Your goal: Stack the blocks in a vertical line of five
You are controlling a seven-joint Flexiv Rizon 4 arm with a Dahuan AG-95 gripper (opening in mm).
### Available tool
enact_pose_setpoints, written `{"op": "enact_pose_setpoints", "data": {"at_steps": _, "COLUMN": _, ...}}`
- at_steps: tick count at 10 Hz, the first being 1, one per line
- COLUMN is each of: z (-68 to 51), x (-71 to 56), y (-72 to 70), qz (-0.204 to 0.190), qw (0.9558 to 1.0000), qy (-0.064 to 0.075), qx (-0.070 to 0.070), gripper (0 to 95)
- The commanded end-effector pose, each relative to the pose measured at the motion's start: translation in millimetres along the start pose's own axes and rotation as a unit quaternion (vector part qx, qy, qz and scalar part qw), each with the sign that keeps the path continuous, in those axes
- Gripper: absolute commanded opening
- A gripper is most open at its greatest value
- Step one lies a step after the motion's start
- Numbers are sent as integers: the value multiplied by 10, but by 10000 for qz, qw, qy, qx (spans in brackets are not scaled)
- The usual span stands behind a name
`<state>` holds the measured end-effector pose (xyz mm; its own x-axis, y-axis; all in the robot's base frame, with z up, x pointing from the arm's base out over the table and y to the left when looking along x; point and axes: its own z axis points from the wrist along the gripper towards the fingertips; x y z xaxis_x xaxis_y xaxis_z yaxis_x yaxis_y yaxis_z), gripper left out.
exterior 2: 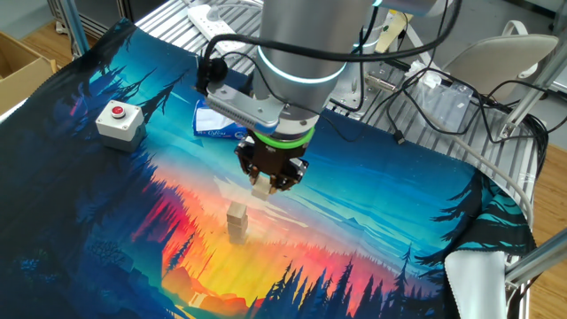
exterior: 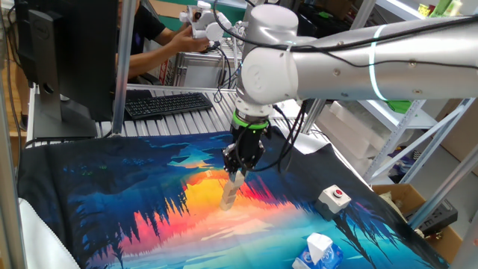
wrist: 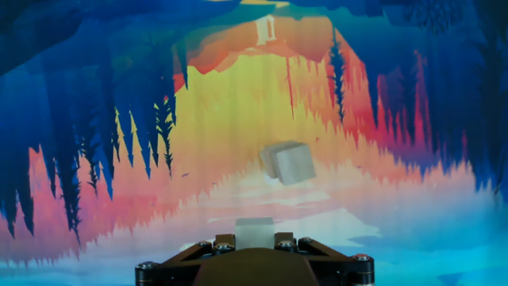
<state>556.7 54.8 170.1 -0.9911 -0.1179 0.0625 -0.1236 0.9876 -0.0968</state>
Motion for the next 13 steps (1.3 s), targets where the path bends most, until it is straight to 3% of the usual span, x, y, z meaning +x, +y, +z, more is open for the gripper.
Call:
{"op": "enact_pose_setpoints", "data": {"at_steps": 1, "z": -8, "x": -69, "y": -74, "qz": -167, "qw": 9999, "qy": 3, "qx": 29, "gripper": 0}}
{"op": "enact_pose_setpoints", "data": {"at_steps": 5, "z": -33, "x": -238, "y": -231, "qz": -544, "qw": 9984, "qy": 51, "qx": 110, "gripper": 0}}
{"op": "enact_pose_setpoints", "data": {"at_steps": 8, "z": 33, "x": -308, "y": -309, "qz": -589, "qw": 9982, "qy": 41, "qx": 85, "gripper": 0}}
{"op": "enact_pose_setpoints", "data": {"at_steps": 13, "z": 91, "x": -369, "y": -297, "qz": -589, "qw": 9982, "qy": 57, "qx": 77, "gripper": 0}}
